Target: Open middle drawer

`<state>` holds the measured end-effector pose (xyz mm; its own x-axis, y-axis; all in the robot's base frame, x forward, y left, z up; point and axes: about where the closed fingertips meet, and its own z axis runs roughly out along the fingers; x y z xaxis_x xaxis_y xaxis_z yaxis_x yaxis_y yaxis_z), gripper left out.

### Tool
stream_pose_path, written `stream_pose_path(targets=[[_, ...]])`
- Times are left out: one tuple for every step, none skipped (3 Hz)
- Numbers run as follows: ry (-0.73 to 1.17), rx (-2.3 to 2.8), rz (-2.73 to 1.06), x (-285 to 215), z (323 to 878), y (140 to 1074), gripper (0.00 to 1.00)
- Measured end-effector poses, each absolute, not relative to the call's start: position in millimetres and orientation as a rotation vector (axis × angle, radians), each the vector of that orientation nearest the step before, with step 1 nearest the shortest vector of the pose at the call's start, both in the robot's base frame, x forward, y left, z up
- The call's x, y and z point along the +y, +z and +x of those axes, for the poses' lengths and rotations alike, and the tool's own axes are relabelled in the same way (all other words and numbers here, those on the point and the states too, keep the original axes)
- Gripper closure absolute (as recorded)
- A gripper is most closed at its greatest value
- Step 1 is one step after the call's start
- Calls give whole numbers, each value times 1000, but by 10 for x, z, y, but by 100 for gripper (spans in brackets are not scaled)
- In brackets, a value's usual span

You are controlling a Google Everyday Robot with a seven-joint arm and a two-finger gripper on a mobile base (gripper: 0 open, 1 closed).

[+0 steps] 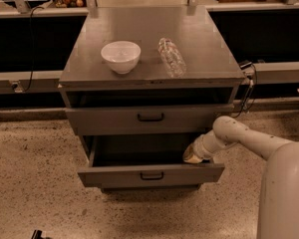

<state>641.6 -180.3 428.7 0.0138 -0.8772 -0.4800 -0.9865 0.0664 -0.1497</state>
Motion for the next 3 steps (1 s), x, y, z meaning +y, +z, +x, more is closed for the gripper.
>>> stream_pose_path(targets=[[440,1903,-1896,-1836,6168,4211,100],[441,1903,-1897,-1836,6165,4212,100],[504,1786,-1932,-1761,6000,4418,100]])
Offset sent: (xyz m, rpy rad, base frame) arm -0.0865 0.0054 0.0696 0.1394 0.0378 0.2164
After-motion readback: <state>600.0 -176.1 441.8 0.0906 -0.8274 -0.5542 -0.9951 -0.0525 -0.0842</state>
